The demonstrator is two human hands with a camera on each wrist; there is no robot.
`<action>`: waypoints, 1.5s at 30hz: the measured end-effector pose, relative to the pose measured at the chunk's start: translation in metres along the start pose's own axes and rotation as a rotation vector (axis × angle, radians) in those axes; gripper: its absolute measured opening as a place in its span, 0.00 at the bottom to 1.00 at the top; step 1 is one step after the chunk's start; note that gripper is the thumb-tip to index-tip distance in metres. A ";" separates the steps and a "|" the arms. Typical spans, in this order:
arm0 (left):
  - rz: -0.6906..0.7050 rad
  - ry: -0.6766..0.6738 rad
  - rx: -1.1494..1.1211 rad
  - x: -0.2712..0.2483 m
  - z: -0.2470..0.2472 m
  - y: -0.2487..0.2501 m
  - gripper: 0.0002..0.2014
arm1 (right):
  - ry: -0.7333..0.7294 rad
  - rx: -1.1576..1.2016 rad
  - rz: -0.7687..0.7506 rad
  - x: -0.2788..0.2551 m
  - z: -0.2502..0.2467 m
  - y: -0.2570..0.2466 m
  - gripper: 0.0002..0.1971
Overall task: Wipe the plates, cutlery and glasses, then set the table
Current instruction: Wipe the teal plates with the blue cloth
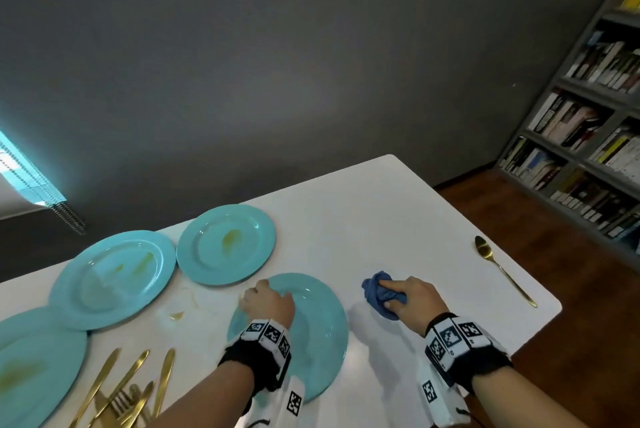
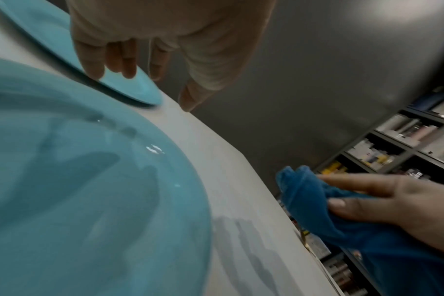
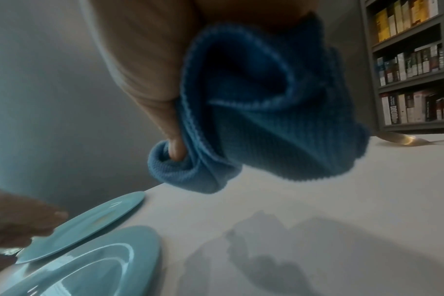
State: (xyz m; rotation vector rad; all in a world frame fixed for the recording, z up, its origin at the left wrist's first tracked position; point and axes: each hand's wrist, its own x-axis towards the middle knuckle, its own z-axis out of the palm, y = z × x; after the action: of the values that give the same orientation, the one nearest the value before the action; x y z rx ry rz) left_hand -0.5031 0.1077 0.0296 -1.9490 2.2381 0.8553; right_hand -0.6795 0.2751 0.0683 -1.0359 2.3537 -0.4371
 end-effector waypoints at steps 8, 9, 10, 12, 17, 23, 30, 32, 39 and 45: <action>0.364 -0.349 -0.070 -0.043 0.110 0.167 0.18 | 0.131 -0.015 0.142 0.060 -0.080 0.096 0.20; 0.399 -0.402 -0.054 -0.049 0.125 0.188 0.19 | 0.144 -0.020 0.159 0.065 -0.091 0.109 0.21; 0.433 -0.454 -0.029 -0.056 0.139 0.209 0.20 | 0.158 -0.020 0.176 0.071 -0.102 0.121 0.21; 0.504 -0.540 0.040 -0.067 0.164 0.245 0.23 | 0.185 -0.031 0.204 0.079 -0.121 0.147 0.21; 0.652 -0.643 0.191 -0.088 0.216 0.315 0.29 | 0.197 -0.043 0.292 0.090 -0.154 0.204 0.20; 0.747 -0.616 0.348 -0.094 0.254 0.352 0.22 | 0.166 -0.038 0.314 0.093 -0.166 0.241 0.20; 0.687 -0.506 0.325 -0.089 0.244 0.352 0.17 | 0.108 0.026 0.339 0.098 -0.162 0.251 0.18; 0.609 -0.489 0.288 -0.086 0.238 0.345 0.16 | 0.096 0.079 0.338 0.102 -0.159 0.248 0.17; 0.255 -0.535 -0.009 -0.074 0.215 0.323 0.12 | 0.097 0.204 0.350 0.102 -0.149 0.222 0.15; 0.049 -0.654 -0.652 -0.071 0.170 0.298 0.11 | 0.078 0.114 0.102 0.090 -0.130 0.174 0.21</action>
State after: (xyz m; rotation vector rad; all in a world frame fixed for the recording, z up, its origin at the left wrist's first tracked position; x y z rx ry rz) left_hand -0.8186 0.2602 0.0234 -1.4292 1.7326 2.0599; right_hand -0.9074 0.3317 0.0590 -0.8563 2.4066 -0.5744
